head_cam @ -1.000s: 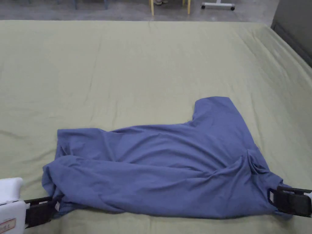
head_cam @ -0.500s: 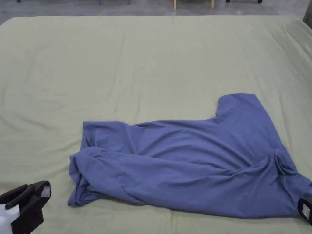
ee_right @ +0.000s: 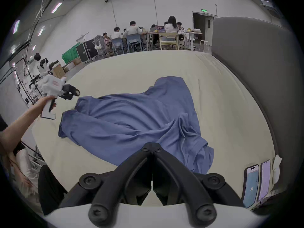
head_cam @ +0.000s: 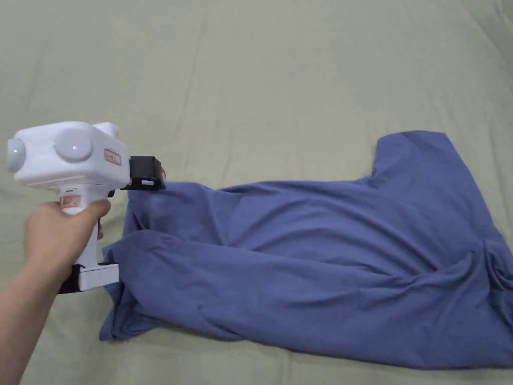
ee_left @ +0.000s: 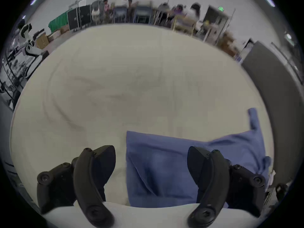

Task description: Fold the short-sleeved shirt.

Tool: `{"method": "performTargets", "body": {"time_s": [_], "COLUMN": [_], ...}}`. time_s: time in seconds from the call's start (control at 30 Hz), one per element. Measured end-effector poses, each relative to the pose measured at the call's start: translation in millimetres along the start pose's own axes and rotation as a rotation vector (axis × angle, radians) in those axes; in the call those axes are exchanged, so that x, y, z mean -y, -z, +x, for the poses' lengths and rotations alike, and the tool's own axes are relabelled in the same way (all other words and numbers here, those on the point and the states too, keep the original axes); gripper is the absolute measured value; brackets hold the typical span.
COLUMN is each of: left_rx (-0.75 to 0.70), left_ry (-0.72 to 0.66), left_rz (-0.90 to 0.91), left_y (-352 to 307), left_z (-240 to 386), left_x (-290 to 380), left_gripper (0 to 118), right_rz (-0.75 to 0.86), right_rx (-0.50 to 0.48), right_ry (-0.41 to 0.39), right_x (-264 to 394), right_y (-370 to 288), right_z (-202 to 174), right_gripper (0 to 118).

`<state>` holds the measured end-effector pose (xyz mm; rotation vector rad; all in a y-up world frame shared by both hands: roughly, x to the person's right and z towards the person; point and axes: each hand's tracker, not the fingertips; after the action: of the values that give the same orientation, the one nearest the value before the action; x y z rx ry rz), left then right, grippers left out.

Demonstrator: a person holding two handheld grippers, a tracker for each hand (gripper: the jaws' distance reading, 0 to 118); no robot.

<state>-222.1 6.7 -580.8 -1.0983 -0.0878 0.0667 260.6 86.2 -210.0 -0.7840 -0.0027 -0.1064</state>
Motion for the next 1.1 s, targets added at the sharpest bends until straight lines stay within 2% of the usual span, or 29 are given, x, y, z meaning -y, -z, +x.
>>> {"method": "performTargets", "body": {"time_s": [0.13, 0.17, 0.2, 0.23, 0.27, 0.37, 0.5, 0.53, 0.57, 0.6, 0.63, 0.7, 0.73, 0.77, 0.8, 0.87, 0.93, 1.03, 1.07, 1.1], "left_rx": [0.003, 0.014, -0.025, -0.031, -0.011, 0.045, 0.040, 0.061, 0.085, 0.102, 0.118, 0.145, 0.152, 0.155, 0.162, 0.171, 0.163, 0.172, 0.169, 0.168], "left_ry": [-0.025, -0.003, 0.060, 0.112, 0.127, 0.101, 0.189, 0.188, 0.191, 0.187, 0.184, 0.183, 0.174, 0.166, 0.164, 0.162, 0.146, 0.116, 0.107, 0.099], "left_rz": [-0.063, -0.057, -0.023, 0.013, 0.018, 0.038, 0.142, 0.181, 0.214, 0.255, 0.288, 0.339, 0.349, 0.351, 0.349, 0.343, 0.321, 0.299, 0.294, 0.288], "left_y": [35.5, 33.4, 26.8, 20.9, 16.1, 1.9, -43.9, -59.8, -76.5, -91.8, -104.4, -124.2, -130.5, -133.7, -134.4, -127.1, -119.4, -107.5, -104.8, -102.6], "left_z": [-0.9, 0.9, 4.5, 6.0, 6.5, 7.8, 24.2, 27.6, 30.9, 33.9, 35.3, 39.6, 41.5, 43.0, 43.8, 41.1, 38.1, 29.4, 27.3, 25.3], "left_x": [8.0, 9.2, 9.9, 11.8, 11.4, 13.6, 15.1, 19.0, 24.3, 31.0, 30.8, 43.2, 44.7, 48.6, 51.0, 48.2, 47.1, 41.7, 41.0, 40.0], "left_gripper": [97, 93, 82, 57, 0, 0, 0, 0, 0, 0, 0, 0, 0, 0, 0, 0, 0, 0, 0, 0], "right_rz": [-0.036, -0.042, -0.048, -0.054, -0.058, -0.073, -0.050, -0.032, -0.005, 0.003, -0.015, 0.036, 0.012, -0.065, -0.122, -0.205, -0.323, -0.444, -0.464, -0.456], "right_rx": [0.013, 0.019, 0.023, 0.024, 0.024, -0.003, -0.051, -0.052, -0.045, -0.055, -0.075, -0.124, -0.152, -0.154, -0.102, 0.064, 0.175, 0.214, 0.213, 0.217], "right_ry": [-0.015, -0.024, -0.033, -0.037, -0.037, -0.011, 0.023, 0.030, 0.050, 0.062, 0.075, 0.150, 0.194, 0.236, 0.262, 0.233, 0.182, 0.133, 0.114, 0.104], "right_x": [0.4, 0.4, 0.4, 0.4, 0.6, 1.1, -13.4, -24.7, -40.5, -57.5, -78.0, -112.6, -125.8, -141.2, -151.9, -177.8, -181.9, -170.2, -165.6, -161.9], "right_y": [12.4, 14.9, 17.3, 20.8, 24.3, 35.4, 44.0, 46.6, 50.6, 58.1, 73.7, 98.0, 115.7, 140.7, 164.6, 231.7, 279.6, 318.0, 322.8, 321.8], "right_z": [0.7, 0.2, 0.2, -0.1, -0.2, 1.6, 7.6, 10.9, 16.5, 24.9, 34.8, 56.9, 69.8, 83.6, 93.7, 103.3, 112.7, 109.0, 106.1, 101.9], "right_gripper": [3, 3, 3, 3, 3, 3, 3, 20, 73, 113, 118, 118, 118, 118, 118, 118, 118, 117, 105, 101]}}
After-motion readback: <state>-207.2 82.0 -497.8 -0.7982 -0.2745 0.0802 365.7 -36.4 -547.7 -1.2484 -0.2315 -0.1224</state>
